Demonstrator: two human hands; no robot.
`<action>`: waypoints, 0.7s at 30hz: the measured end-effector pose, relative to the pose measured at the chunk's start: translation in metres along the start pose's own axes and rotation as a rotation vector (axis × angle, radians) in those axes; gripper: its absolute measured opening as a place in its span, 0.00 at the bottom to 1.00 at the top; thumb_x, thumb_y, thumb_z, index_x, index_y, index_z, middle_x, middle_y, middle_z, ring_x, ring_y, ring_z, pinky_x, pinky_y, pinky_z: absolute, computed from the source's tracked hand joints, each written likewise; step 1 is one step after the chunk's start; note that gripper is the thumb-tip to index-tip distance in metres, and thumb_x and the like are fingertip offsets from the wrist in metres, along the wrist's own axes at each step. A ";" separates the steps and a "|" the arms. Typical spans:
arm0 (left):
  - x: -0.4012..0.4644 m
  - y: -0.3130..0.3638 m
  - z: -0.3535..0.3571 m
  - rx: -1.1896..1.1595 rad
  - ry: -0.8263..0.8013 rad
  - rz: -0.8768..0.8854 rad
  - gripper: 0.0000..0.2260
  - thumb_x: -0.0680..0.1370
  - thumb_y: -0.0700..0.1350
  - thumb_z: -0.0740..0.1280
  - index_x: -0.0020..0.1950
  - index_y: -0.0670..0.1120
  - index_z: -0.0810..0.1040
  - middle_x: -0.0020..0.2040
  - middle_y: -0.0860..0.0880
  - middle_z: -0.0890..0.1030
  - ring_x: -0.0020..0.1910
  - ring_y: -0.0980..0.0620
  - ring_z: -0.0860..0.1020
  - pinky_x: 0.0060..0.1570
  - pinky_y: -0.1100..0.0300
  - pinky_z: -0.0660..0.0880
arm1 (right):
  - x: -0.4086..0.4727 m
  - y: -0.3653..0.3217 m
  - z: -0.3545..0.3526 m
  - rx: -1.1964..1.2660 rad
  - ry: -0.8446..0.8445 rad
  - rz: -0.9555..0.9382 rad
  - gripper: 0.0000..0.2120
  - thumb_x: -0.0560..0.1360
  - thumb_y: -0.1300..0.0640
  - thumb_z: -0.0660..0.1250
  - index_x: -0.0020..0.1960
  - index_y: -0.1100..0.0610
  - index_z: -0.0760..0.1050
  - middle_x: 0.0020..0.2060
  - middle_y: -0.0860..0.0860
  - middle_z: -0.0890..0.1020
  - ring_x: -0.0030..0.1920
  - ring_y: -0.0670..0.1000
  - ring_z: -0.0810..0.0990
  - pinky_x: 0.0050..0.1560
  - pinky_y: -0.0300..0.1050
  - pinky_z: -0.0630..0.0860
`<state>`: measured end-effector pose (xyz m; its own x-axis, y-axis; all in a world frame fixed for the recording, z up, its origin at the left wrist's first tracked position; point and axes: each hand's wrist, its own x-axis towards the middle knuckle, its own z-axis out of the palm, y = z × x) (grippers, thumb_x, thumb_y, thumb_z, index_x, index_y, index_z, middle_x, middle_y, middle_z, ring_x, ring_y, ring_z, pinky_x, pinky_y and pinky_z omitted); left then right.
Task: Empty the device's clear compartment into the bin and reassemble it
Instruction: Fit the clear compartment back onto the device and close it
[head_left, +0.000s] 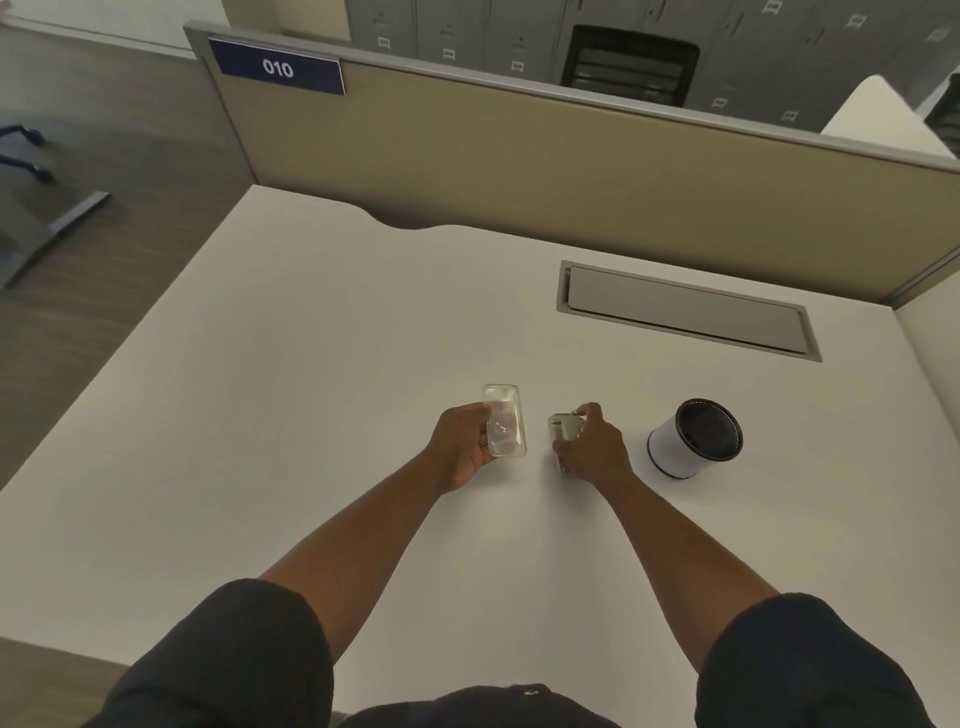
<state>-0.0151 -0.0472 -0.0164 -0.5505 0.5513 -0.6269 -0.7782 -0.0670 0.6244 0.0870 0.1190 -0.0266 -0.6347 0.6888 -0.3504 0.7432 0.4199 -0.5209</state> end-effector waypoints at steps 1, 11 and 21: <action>-0.001 0.000 0.000 -0.001 -0.002 0.001 0.10 0.79 0.37 0.58 0.49 0.41 0.80 0.46 0.41 0.82 0.42 0.45 0.83 0.34 0.56 0.82 | 0.000 0.001 -0.003 0.063 -0.001 0.010 0.24 0.69 0.54 0.70 0.63 0.55 0.67 0.53 0.59 0.80 0.49 0.59 0.79 0.47 0.48 0.78; -0.009 -0.009 0.014 0.049 -0.016 0.006 0.09 0.79 0.36 0.59 0.49 0.40 0.79 0.48 0.39 0.82 0.46 0.42 0.82 0.44 0.49 0.82 | -0.019 0.001 -0.040 0.840 -0.303 0.117 0.13 0.75 0.53 0.66 0.57 0.57 0.73 0.36 0.51 0.77 0.31 0.49 0.75 0.36 0.44 0.71; -0.024 -0.022 0.042 0.092 -0.071 -0.045 0.08 0.78 0.37 0.60 0.52 0.39 0.78 0.48 0.39 0.83 0.43 0.43 0.83 0.35 0.54 0.82 | -0.040 0.008 -0.056 1.039 -0.449 0.044 0.10 0.78 0.56 0.61 0.56 0.55 0.77 0.35 0.52 0.79 0.34 0.51 0.75 0.39 0.45 0.73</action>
<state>0.0278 -0.0244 0.0043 -0.4904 0.6101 -0.6224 -0.7686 0.0340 0.6389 0.1298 0.1278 0.0270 -0.7865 0.3288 -0.5228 0.3637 -0.4376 -0.8223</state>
